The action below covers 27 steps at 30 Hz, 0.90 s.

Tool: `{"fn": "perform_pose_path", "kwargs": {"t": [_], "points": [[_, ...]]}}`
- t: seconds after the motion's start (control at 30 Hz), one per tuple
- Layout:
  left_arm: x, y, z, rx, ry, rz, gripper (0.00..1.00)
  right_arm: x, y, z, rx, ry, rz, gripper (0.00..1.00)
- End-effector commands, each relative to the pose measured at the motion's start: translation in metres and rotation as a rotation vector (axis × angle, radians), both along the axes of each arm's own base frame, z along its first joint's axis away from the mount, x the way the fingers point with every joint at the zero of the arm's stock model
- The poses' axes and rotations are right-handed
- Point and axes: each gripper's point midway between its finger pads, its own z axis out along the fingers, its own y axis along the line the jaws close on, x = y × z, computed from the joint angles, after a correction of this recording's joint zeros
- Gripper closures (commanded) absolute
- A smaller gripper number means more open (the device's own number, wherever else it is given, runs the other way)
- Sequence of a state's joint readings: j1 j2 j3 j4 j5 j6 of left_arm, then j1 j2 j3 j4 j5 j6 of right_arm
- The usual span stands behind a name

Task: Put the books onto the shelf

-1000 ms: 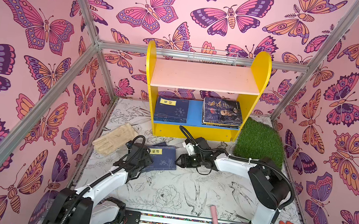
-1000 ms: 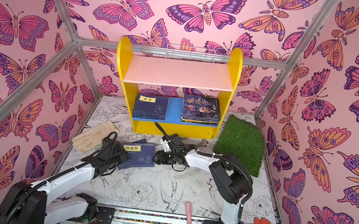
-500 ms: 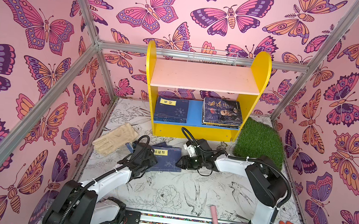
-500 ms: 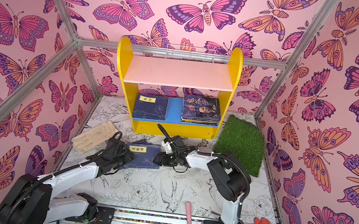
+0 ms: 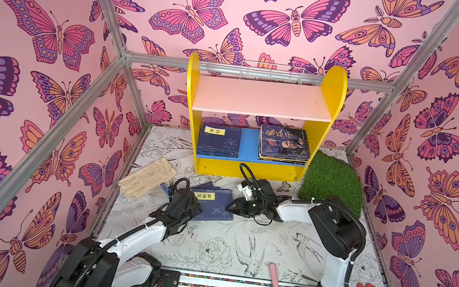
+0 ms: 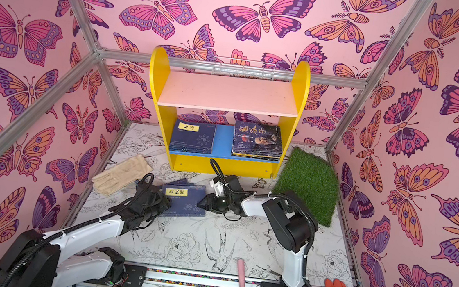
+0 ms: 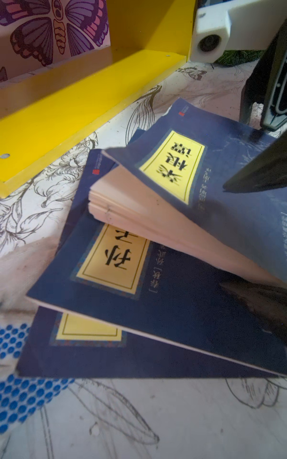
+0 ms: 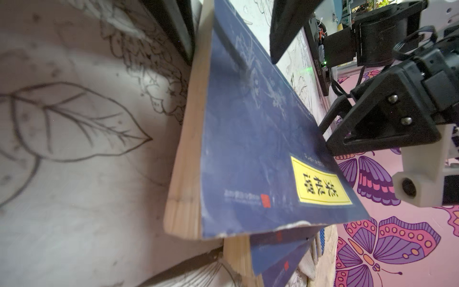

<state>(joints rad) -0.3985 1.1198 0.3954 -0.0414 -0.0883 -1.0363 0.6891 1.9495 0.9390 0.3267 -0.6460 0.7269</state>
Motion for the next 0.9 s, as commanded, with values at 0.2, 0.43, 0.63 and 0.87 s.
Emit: {"fn": "perform_pose_path", "kwargs": {"t": [0.2, 0.43, 0.63, 0.87], "points": [[-0.011, 0.002, -0.014, 0.011, 0.057, 0.009, 0.4, -0.001, 0.009, 0.063, 0.218, -0.12, 0.037, 1.0], [0.004, -0.003, 0.03, -0.128, -0.082, 0.007, 0.3, 0.009, -0.003, 0.09, 0.326, -0.126, -0.006, 1.0], [0.008, -0.005, 0.078, -0.276, -0.193, -0.057, 0.16, 0.019, -0.025, 0.117, 0.46, -0.116, -0.062, 1.0], [0.007, -0.017, 0.091, -0.367, -0.22, -0.136, 0.05, 0.013, -0.033, 0.137, 0.485, -0.149, -0.035, 1.0]]}}
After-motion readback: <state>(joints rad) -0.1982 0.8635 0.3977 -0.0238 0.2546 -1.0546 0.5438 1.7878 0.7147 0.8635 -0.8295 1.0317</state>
